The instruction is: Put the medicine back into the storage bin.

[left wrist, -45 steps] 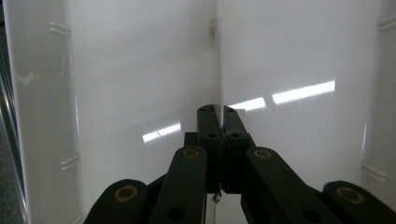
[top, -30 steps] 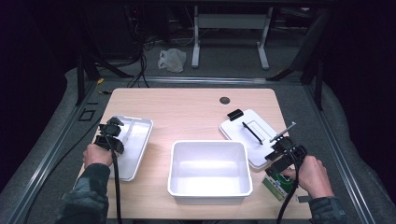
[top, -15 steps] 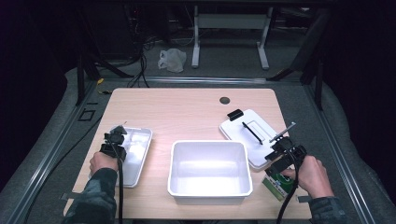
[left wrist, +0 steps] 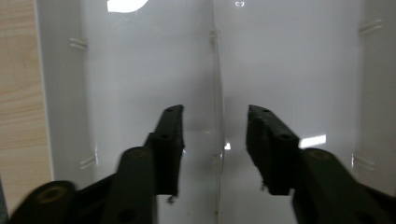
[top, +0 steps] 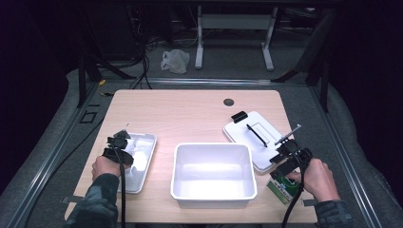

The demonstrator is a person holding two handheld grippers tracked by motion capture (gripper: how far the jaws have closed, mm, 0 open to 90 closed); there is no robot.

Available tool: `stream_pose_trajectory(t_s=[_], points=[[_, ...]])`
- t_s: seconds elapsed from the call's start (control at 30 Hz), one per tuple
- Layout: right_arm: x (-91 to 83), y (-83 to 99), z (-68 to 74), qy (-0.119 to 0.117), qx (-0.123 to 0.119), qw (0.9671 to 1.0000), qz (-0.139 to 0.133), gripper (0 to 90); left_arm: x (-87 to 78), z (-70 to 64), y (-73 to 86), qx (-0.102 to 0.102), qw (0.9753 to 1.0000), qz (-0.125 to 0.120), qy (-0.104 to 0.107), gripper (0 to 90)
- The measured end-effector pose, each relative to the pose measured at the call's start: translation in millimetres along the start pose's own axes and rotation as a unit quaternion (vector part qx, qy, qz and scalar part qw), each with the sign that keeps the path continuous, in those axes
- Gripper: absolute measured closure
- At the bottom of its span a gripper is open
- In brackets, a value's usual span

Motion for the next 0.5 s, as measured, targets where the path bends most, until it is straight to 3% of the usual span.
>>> stream_pose_trajectory(t_s=[0.07, 0.2, 0.37, 0.5], points=[[0.5, 0.0, 0.0, -0.001, 0.001, 1.0, 0.0, 2.6, -8.1, 3.3, 3.0, 0.007, 0.9999, -0.013, -0.001, 36.2], [5.8, 0.2, -0.5, -0.002, 0.002, 0.9999, 0.01, 1.6, -25.5, 5.7, 13.0, 0.018, 0.999, -0.041, 0.006, 16.7], [17.4, 0.9, -3.6, -0.002, 0.007, 0.9995, 0.031, 0.0, -45.5, 0.2, 26.9, 0.043, 0.9965, -0.072, 0.009, 1.8], [27.7, 1.7, -3.7, -0.006, 0.01, 0.9991, 0.04, 0.0, -51.3, -5.0, 36.6, 0.056, 0.9948, -0.084, 0.01, 0.1]])
Point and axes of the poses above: each handheld gripper's, and its own axes: x roughly forward along the jaws, y roughly out of its underside, z roughly to its left, the point moved 1 cm from there along x, roughly forward along the jaws, and after that the axes turned 8 degrees about x, right-handed, at the moved point
